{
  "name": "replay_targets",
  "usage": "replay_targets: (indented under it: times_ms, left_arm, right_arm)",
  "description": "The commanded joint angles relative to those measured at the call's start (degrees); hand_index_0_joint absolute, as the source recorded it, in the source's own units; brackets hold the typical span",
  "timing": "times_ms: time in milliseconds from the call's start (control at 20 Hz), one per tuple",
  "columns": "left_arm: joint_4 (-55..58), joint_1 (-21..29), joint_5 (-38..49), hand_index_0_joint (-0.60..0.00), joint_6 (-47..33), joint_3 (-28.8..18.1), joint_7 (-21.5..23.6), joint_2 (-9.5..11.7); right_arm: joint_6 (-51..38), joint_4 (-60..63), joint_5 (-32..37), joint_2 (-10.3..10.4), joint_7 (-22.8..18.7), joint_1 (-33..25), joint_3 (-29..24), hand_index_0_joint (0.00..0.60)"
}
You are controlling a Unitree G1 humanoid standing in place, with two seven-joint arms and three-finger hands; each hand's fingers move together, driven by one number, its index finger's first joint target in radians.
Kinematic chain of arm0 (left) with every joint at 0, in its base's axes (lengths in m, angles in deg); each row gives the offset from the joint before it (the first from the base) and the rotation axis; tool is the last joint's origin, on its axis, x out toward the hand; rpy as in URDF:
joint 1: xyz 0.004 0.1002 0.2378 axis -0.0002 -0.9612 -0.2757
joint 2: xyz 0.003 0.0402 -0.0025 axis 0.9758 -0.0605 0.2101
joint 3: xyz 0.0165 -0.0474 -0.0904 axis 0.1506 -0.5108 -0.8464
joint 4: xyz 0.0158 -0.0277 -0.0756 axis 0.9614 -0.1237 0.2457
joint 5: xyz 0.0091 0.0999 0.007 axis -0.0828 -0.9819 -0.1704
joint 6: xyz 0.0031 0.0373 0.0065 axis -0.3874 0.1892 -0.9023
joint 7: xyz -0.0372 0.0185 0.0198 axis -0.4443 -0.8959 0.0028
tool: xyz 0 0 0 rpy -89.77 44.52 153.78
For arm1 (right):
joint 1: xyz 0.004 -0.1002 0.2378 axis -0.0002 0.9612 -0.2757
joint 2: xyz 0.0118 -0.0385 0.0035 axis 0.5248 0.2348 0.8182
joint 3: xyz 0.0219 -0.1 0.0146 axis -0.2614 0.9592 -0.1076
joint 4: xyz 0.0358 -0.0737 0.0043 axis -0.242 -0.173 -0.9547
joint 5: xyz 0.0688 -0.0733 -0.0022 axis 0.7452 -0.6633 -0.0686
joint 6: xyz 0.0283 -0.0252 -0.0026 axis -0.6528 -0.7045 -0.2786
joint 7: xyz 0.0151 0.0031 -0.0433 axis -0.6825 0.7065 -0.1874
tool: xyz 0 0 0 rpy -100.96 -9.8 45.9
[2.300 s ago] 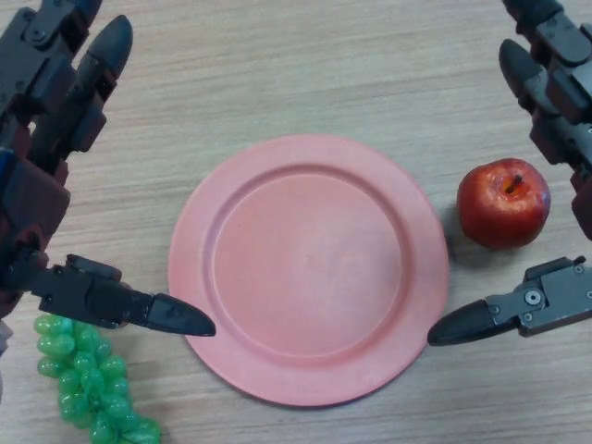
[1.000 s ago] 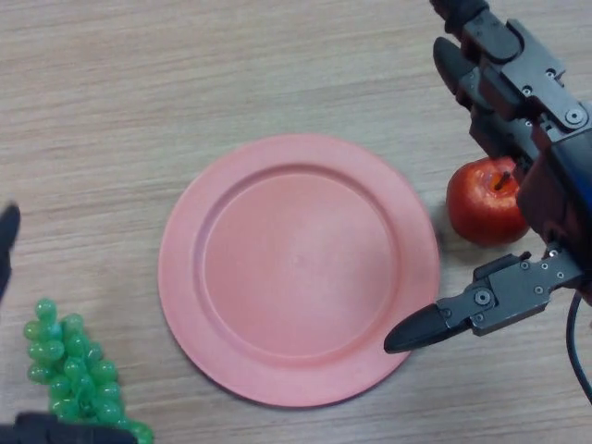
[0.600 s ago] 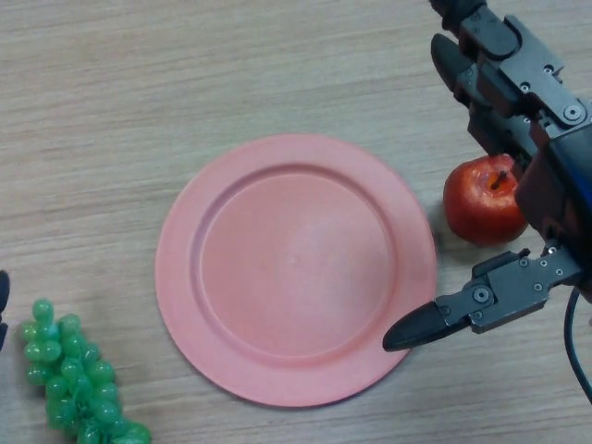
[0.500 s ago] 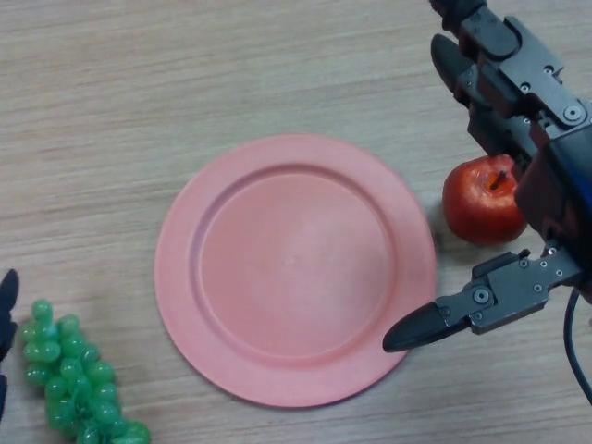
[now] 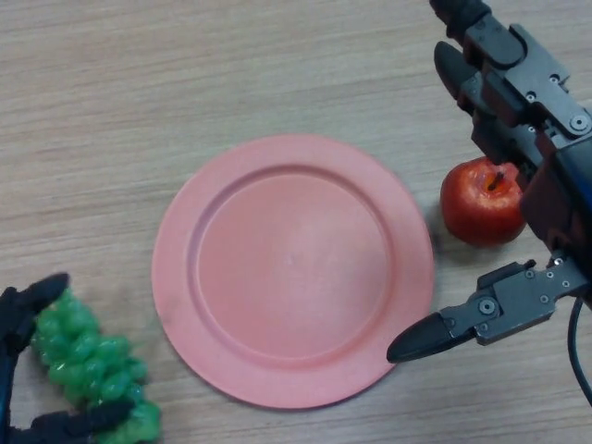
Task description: Pick up the green grapes and place it on the plate
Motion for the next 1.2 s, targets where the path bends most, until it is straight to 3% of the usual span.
replay_targets:
  times_ms: [50, 250, 400, 450, 600, 750, 850, 1000, 1050, 1100, 1200]
  left_arm:
    - [2.84, -1.2, 1.73, -0.6, -4.26, -1.27, -3.11, 1.85]
    - [4.24, -1.85, 7.15, -0.6, -4.09, -2.54, -6.34, 1.85]
    - [6.12, -0.41, 7.32, -0.6, -6.3, -6.77, -8.36, 1.85]
    - [5.82, 0.24, 4.87, -0.6, -9.36, -8.11, -7.98, 1.85]
    - [5.24, 4.25, 1.17, -0.6, -21.66, -13.53, -1.1, 1.85]
    - [9.54, 5.99, 1.35, -0.6, -25.4, -16.53, 2.41, 1.85]
    - [14.09, 6.35, 0.91, -0.6, -25.91, -16.41, 2.26, 1.85]
    - [21.42, 6.89, -1.68, -0.6, -24.36, -13.45, -1.01, 1.85]
    - [23.09, 5.92, -1.13, -0.6, -23.34, -11.42, -4.26, 1.85]
    - [25.74, 4.01, 0.22, -0.6, -22.62, -8.83, -11.03, 1.85]
    - [26.03, 5.05, -2.74, -0.6, -25.73, -7.89, -11.36, 1.85]
  right_arm:
    - [-5.54, -3.32, 1.46, -0.76, -0.58, -0.94, -2.31, 0.0]
    - [-5.47, -3.2, 2.11, -1.0, -0.82, -0.89, -2.85, 0.0]
    - [-5.17, -3.21, 2.47, -1.09, -0.96, -1.04, -3.01, 0.0]
    - [-5.01, -3.25, 2.47, -1.12, -1.01, -1.25, -2.99, 0.0]
    - [-5.44, -2.95, 2.26, -1.1, -1.11, -1.35, -2.85, 0.0]
    - [-5.71, -2.99, 2.44, -1.02, -1.47, -1.37, -3.09, 0.0]
    - [-6.03, -3.23, 2.48, -1.09, -1.68, -1.19, -3.18, 0.0]
    - [-6.74, -3.33, 3.14, -1.41, -2.27, -0.66, -3.59, 0.0]
    - [-6.83, -3.33, 3.33, -1.58, -2.46, -0.58, -3.65, 0.0]
    - [-6.91, -3.34, 3.63, -1.96, -2.79, -0.48, -3.78, 0.0]
    - [-7.46, -3.34, 3.76, -2.65, -3.01, -0.26, -4.16, 0.0]
